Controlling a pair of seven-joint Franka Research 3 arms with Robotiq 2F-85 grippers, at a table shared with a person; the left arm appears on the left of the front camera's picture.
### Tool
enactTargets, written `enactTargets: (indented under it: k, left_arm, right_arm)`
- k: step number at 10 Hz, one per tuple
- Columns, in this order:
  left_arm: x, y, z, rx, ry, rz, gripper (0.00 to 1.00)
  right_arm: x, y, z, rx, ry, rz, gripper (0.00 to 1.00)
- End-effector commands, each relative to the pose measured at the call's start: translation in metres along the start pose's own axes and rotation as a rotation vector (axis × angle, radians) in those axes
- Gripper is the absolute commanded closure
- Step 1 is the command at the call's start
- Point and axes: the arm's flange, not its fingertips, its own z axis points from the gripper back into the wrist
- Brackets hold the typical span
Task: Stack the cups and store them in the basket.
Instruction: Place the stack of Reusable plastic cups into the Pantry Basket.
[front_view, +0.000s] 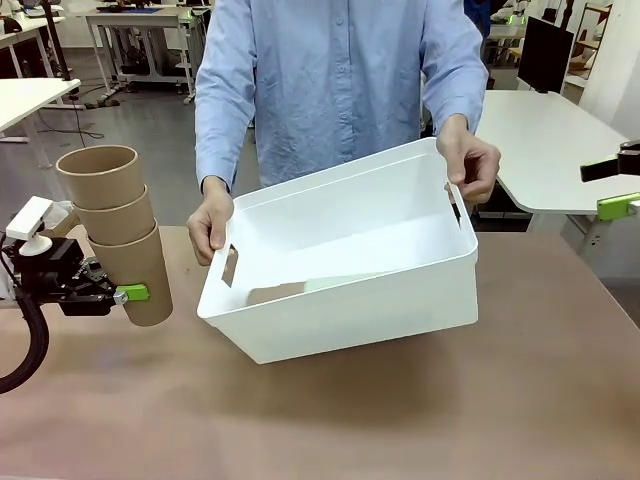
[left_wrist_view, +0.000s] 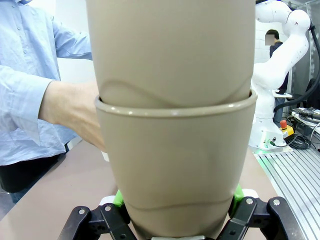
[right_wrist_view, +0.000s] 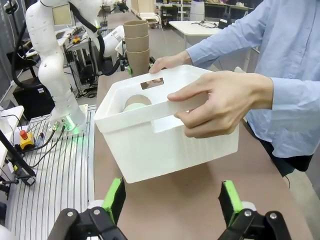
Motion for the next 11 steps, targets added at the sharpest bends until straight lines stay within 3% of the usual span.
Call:
enactTargets:
  k: [1,3,5,9,11]
  left_arm:
    - [0.0,0.0,0.0,0.0,0.0,0.0,0.16]
    - [0.044,-0.014,0.014,0.022,-0.035,-0.011,0.16]
    - [0.098,-0.029,0.019,0.064,-0.008,0.037,0.16]
    - [0.212,-0.06,-0.029,0.092,0.211,0.037,0.16]
    - [0.247,-0.058,-0.064,0.135,0.328,0.076,0.16]
  right_arm:
    - [0.004,-0.002,0.002,0.005,-0.011,0.0,0.0]
    - [0.004,-0.002,0.002,0.005,-0.011,0.0,0.0]
    - [0.004,-0.002,0.002,0.005,-0.011,0.0,0.0]
    - [0.004,-0.002,0.002,0.005,-0.011,0.0,0.0]
    - [0.004,-0.002,0.002,0.005,-0.011,0.0,0.0]
